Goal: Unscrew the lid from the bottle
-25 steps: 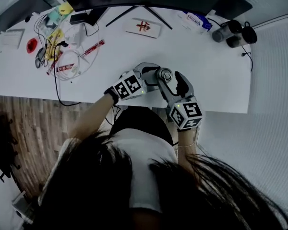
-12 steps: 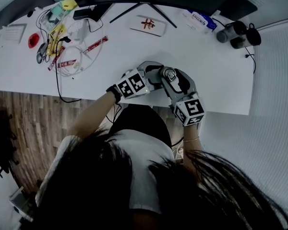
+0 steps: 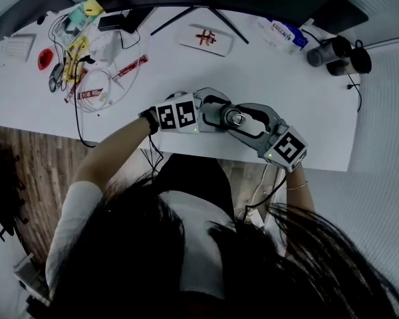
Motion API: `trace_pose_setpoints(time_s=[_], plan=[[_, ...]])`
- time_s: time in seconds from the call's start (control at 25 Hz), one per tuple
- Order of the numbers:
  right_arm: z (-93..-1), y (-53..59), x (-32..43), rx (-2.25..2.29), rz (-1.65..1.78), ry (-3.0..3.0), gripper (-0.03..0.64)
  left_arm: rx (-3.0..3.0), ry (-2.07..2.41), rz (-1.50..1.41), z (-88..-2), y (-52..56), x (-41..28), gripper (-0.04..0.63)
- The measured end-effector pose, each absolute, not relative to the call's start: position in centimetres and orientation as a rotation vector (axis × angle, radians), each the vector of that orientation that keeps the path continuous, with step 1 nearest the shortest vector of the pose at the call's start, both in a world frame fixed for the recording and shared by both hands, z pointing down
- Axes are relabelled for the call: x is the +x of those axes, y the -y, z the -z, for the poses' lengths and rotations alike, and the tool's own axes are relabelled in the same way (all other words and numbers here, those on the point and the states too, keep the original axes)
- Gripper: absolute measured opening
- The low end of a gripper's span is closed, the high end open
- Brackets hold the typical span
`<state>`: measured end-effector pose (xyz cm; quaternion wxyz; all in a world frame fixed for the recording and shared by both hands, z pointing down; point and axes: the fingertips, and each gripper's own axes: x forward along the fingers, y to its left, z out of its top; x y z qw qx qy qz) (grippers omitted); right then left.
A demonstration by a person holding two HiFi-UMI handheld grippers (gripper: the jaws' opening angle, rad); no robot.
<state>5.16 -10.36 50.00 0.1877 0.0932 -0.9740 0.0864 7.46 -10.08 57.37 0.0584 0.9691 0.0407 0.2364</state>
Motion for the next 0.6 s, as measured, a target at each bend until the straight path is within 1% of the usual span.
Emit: trace_pose_setpoints(time_s=[0.2,0.36,0.48,0.6], plan=[[-50.44,10.18,5.16,-0.060,-0.180,2.691,0.233,2.941,-0.394,-0.780,-57.34,9.99,7.61,0.359],[-50.78,10.09,5.29,-0.235,-0.162,2.630,0.233,2.936,-0.553,-0.818,-57.41,9.95,7.57,0.359],[-50.88,10.15,5.33,-0.284,-0.157,2.606,0.233,2.936,-0.593,-0.831,-57.45,10.05,7.58,0.359],[-50.92,10.19,5.21,-0.228,-0.169,2.604,0.235,2.942,-0.552,-0.809,-57.43,10.13,7.67,0.359]])
